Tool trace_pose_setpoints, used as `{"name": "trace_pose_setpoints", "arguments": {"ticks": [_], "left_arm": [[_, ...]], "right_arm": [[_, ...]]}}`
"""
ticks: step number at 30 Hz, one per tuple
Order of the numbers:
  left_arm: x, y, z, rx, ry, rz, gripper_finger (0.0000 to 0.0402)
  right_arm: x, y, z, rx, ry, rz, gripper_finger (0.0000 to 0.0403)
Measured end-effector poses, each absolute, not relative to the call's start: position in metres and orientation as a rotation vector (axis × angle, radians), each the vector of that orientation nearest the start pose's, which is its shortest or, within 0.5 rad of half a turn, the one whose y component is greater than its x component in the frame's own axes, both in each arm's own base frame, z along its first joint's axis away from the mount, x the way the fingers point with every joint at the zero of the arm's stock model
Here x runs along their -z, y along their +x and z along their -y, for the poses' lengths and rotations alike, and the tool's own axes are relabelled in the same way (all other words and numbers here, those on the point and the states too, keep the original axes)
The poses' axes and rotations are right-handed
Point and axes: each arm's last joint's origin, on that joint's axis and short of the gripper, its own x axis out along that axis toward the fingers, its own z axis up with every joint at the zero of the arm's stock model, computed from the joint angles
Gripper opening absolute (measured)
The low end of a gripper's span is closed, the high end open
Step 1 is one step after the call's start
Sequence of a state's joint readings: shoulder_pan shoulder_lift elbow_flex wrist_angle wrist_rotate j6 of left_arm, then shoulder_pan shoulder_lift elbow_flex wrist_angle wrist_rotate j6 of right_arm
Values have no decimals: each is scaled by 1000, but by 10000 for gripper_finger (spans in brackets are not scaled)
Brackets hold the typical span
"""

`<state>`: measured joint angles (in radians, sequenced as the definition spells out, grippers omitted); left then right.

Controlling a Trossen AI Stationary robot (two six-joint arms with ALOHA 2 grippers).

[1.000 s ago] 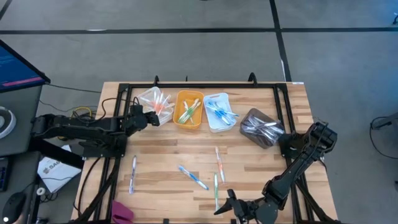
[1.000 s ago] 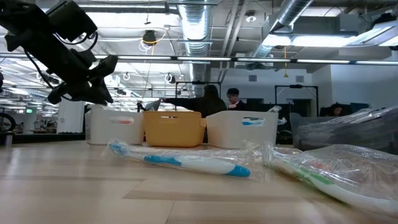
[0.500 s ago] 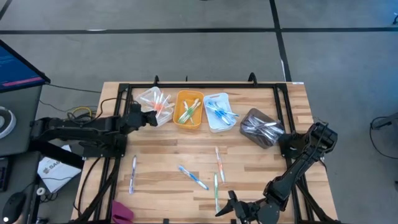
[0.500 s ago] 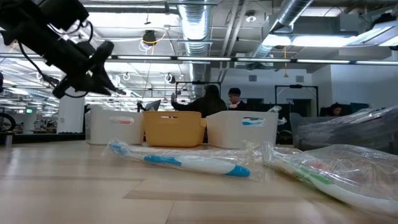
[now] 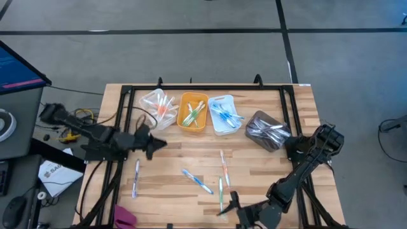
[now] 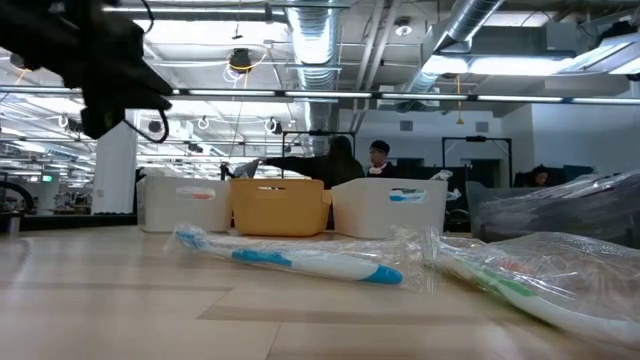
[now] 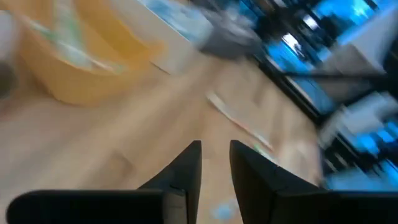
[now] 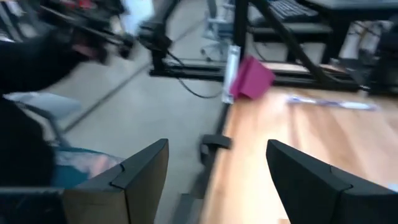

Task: Pick & Place Toothbrushes
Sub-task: Put the white blue toothbrush into the right white bin

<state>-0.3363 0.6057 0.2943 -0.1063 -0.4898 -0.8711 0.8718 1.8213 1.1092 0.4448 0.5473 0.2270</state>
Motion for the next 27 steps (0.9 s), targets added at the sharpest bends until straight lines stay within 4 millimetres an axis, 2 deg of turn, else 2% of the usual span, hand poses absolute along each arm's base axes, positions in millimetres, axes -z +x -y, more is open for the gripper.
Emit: {"name": "trace_pose_setpoints", "arguments": {"ticks": [6,10,15,21,27], "left_arm": [[-188,145,85,-86,-687,-351,77],[-173,151,119,4,-710,-372,77],[-154,154,152,73,-752,-346,77],[-130,152,174,119,-786,-346,77],[-116,153,176,46,-751,-318,77]], "right_arm": [[-206,285,-273,-200,-14,-371,265],[-198,299,-251,-96,55,-456,265],[-190,315,-222,24,100,-527,265],[-188,326,-202,69,35,-550,265],[-188,330,-194,69,-46,-561,265]]}}
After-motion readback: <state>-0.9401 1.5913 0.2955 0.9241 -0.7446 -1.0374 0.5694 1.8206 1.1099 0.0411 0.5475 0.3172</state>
